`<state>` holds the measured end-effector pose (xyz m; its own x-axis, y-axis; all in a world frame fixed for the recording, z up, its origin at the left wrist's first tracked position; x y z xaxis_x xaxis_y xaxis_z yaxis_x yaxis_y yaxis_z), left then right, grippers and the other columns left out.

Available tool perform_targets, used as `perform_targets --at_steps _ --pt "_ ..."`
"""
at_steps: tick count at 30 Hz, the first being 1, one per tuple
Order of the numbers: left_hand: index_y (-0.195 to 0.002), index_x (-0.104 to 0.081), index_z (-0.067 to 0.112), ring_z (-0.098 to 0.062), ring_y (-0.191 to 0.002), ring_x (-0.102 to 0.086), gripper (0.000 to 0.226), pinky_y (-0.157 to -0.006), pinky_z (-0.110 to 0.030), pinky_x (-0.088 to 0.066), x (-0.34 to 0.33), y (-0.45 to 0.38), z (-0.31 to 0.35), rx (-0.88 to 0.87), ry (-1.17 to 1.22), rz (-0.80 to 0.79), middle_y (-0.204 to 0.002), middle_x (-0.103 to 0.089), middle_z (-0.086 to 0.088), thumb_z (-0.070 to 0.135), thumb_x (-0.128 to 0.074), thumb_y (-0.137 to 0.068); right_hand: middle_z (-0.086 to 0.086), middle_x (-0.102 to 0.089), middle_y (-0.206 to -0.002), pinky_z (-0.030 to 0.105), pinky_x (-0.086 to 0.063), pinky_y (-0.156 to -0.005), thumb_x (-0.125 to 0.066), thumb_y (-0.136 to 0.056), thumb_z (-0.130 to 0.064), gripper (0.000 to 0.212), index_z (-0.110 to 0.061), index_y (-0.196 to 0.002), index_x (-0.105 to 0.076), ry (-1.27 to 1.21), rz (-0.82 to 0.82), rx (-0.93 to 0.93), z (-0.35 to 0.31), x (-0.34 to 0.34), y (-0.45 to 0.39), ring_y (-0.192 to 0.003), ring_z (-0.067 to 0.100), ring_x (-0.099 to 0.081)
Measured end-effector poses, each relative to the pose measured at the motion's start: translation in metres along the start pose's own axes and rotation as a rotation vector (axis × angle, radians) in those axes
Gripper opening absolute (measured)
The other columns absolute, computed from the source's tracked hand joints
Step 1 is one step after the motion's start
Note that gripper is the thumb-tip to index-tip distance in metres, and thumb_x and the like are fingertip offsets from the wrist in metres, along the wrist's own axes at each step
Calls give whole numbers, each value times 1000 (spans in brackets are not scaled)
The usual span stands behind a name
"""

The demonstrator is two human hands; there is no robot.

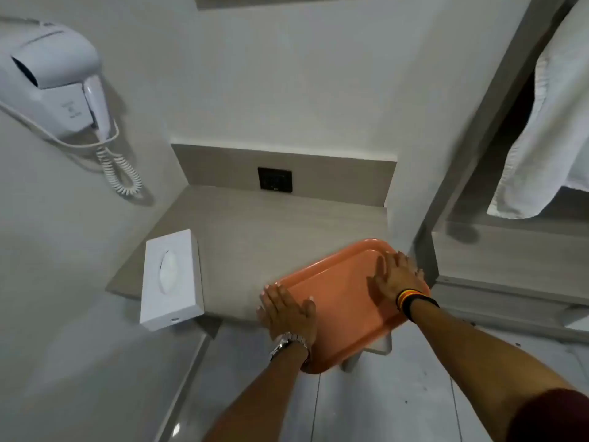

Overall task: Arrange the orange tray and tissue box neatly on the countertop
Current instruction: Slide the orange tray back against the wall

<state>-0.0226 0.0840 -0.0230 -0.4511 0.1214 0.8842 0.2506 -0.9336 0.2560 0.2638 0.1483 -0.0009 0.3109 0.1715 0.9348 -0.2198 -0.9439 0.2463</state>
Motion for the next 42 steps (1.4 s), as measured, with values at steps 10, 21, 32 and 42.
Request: perform_targets --at_steps 10,21,32,42 --pt "-160 -3 7 -41 -153 -9 88 -121 -56 -21 5 16 8 338 368 -71 -168 0 -20 58 -37 -98 16 -49 -139 59 -36 -110 -56 -91 -48 61 -17 -141 -42 -175 -34 -106 24 3 -6 -129 41 -47" --pt "-151 -31 5 -43 -134 -45 70 -108 -55 -39 86 -69 -2 333 424 183 -148 -45 -21 50 -40 -99 18 -52 -134 61 -42 -105 -61 -90 -48 62 -17 -140 -42 -528 -1 -165 -7 19 -31 -123 43 -51" --pt "-159 -15 8 -46 -131 -52 74 -104 -53 -44 141 -223 -6 143 455 167 -146 -51 -25 45 -41 -101 19 -51 -142 54 -41 -109 -64 -91 -48 67 -14 -144 -41 -726 58 -295 -72 12 -81 -131 42 -47" --pt "-161 -10 14 -39 -144 -39 75 -118 -51 -35 130 -329 -10 18 501 -30 -162 -32 -17 45 -42 -100 20 -53 -140 58 -41 -110 -67 -89 -45 66 -13 -142 -44 -812 118 -432 -100 -24 -124 -127 43 -51"
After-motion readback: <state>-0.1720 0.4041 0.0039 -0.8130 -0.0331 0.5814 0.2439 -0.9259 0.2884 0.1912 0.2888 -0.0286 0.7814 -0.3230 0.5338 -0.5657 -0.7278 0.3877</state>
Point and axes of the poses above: each hand's wrist, its own y-axis away from the middle knuckle, its own x-axis out of the back of the hand, z = x × y, the point moved 9 cm from there along -y, towards the middle knuckle
